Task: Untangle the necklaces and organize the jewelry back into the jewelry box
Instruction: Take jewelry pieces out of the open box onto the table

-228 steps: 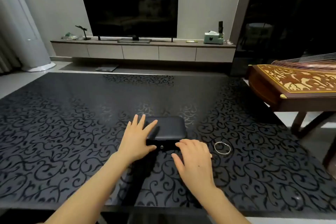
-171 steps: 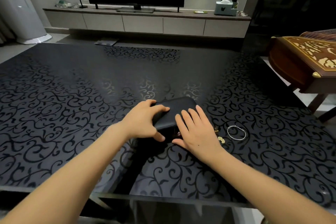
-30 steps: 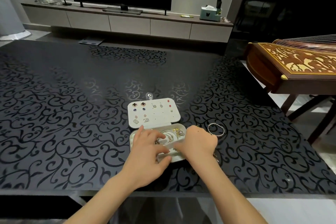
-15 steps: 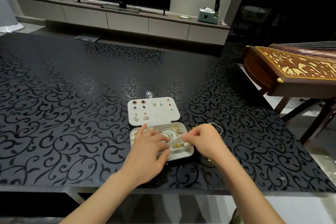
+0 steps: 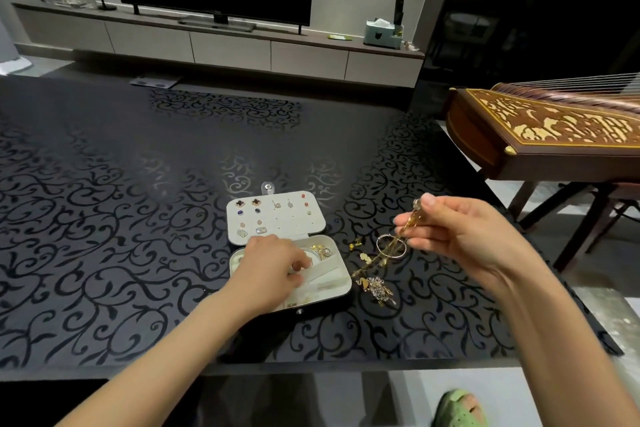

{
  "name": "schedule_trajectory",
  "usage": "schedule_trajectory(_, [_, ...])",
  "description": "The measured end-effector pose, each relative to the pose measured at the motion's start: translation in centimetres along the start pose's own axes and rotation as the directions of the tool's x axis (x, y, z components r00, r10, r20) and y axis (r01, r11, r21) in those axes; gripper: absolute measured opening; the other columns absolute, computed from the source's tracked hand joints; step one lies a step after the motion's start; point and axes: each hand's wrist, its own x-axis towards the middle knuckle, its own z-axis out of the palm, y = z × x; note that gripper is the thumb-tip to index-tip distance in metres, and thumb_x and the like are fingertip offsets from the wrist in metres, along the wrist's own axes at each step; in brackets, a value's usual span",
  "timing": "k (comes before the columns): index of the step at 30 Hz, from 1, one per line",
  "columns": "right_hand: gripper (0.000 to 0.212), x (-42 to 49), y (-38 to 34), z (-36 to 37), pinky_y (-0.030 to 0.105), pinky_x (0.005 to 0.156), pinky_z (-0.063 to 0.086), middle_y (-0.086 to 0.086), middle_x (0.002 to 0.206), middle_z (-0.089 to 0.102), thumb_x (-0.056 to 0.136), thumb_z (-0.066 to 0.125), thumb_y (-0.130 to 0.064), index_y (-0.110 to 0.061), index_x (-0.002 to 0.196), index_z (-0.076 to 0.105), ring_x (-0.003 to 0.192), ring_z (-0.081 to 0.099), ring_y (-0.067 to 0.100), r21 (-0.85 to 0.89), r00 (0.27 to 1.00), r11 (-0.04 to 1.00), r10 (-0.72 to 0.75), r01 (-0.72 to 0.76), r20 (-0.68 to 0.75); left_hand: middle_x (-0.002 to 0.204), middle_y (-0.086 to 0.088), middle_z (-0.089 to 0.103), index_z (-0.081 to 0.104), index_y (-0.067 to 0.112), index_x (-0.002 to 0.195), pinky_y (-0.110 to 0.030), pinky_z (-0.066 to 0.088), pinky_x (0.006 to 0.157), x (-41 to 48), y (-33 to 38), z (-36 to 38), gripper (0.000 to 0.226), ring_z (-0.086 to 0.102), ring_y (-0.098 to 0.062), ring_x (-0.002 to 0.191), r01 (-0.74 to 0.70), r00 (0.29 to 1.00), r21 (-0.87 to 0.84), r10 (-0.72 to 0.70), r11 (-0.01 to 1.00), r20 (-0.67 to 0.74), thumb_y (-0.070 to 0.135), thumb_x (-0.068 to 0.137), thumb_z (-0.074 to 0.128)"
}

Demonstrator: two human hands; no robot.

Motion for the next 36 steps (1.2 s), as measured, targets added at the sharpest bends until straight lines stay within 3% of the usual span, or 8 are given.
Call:
schedule_trajectory(10, [0.024, 0.1, -0.4, -2.6, 0.022, 0.059, 0.057, 0.009, 0.071, 0.073, 0.094, 0.05, -0.02, -0.004, 0.08, 0.061, 0.063, 0.07, 0.015, 0.05, 0.992, 0.997, -0.046, 0.052, -0.119, 0.103, 0.007, 0.057, 0.061, 0.021, 0.101, -0.03, 0.027, 0.094, 0.9, 1.2, -0.1, 0.024, 0.051, -0.017, 0.101, -0.027, 0.998, 0.125, 0.02, 0.992, 0.052, 0.008, 0.087, 0.047])
schedule_trajectory(13, [0.022, 0.8, 1.8, -2.9, 0.02, 0.055, 0.055, 0.011, 0.074, 0.071, 0.095, 0.052, -0.018, -0.002, 0.082, 0.061, 0.058, 0.068, 0.012, -0.052, 0.988, 0.998, 0.02, -0.028, -0.155, 0.096, 0.004, 0.06, 0.063, 0.019, 0.094, -0.032, 0.034, 0.082, 0.9, 1.2, 0.5, 0.026, 0.057, -0.021, 0.092, -0.095, 0.995, 0.135, 0.096, 0.986, -0.007, 0.001, 0.079, 0.053])
schedule_trajectory(16, [0.022, 1.4, 4.6, -3.1, 0.021, 0.054, 0.054, 0.012, 0.072, 0.07, 0.095, 0.052, -0.016, -0.002, 0.081, 0.061, 0.057, 0.066, 0.014, -0.157, 0.974, 0.982, 0.065, -0.1, -0.218, 0.063, 0.005, 0.057, 0.06, 0.019, 0.065, -0.027, 0.032, 0.054, 0.7, 0.8, 1.2, 0.036, 0.057, -0.02, 0.054, -0.178, 0.981, 0.188, 0.188, 0.966, -0.041, -0.008, 0.043, 0.071])
schedule_trajectory(21, [0.023, 2.2, 7.5, -3.5, 0.026, 0.055, 0.049, 0.012, 0.067, 0.067, 0.093, 0.054, -0.015, -0.007, 0.072, 0.055, 0.058, 0.059, 0.019, -0.314, 0.953, 0.938, 0.05, -0.147, -0.299, 0.062, 0.007, 0.054, 0.058, 0.017, 0.063, -0.026, 0.032, 0.051, 0.5, 0.9, 1.3, 0.039, 0.052, -0.019, 0.052, -0.225, 0.97, 0.106, 0.233, 0.969, -0.069, -0.012, 0.04, 0.073])
schedule_trajectory(24, [0.019, 2.7, 9.2, -3.6, 0.032, 0.066, 0.052, 0.0, 0.063, 0.068, 0.086, 0.061, -0.021, -0.014, 0.07, 0.055, 0.064, 0.063, 0.019, -0.523, 0.942, 0.828, 0.019, -0.203, -0.336, 0.075, 0.009, 0.055, 0.065, 0.012, 0.077, -0.031, 0.041, 0.07, 0.4, 0.9, 1.3, 0.022, 0.055, -0.019, 0.073, -0.164, 0.986, -0.042, 0.162, 0.986, -0.049, -0.007, 0.066, 0.067])
schedule_trajectory(27, [0.014, 2.5, 9.7, -3.7, 0.027, 0.068, 0.039, -0.007, 0.066, 0.058, 0.084, 0.065, -0.023, -0.018, 0.074, 0.057, 0.073, 0.056, 0.016, -0.739, 0.946, 0.641, -0.06, -0.208, -0.319, 0.087, 0.009, 0.057, 0.068, 0.015, 0.091, -0.031, 0.037, 0.085, 0.8, 1.3, 1.0, 0.015, 0.048, -0.015, 0.085, -0.134, 0.991, -0.074, 0.133, 0.988, -0.024, 0.005, 0.081, 0.061])
schedule_trajectory(33, [0.017, 1.5, 9.8, -3.0, 0.029, 0.081, 0.041, -0.002, 0.099, 0.062, 0.086, 0.064, -0.03, -0.021, 0.099, 0.062, 0.099, 0.054, 0.02, -0.93, 0.956, 0.334, -0.191, -0.151, -0.223, 0.081, 0.022, 0.044, 0.068, 0.022, 0.101, -0.029, 0.035, 0.082, -0.2, 0.9, 0.5, 0.023, 0.042, -0.01, 0.084, -0.124, 0.99, -0.184, 0.108, 0.975, -0.091, 0.013, 0.08, 0.068])
schedule_trajectory(36, [0.011, 0.0, 8.8, -0.2, 0.026, 0.079, 0.039, -0.005, 0.092, 0.066, 0.085, 0.065, -0.028, -0.019, 0.089, 0.07, 0.093, 0.056, 0.018, -0.897, 0.918, 0.439, -0.374, 0.052, -0.13, 0.083, 0.021, 0.046, 0.069, 0.02, 0.098, -0.023, 0.034, 0.08, -1.6, 0.5, 0.4, 0.021, 0.043, -0.007, 0.083, -0.109, 0.984, -0.271, 0.065, 0.956, -0.165, 0.009, 0.079, 0.07])
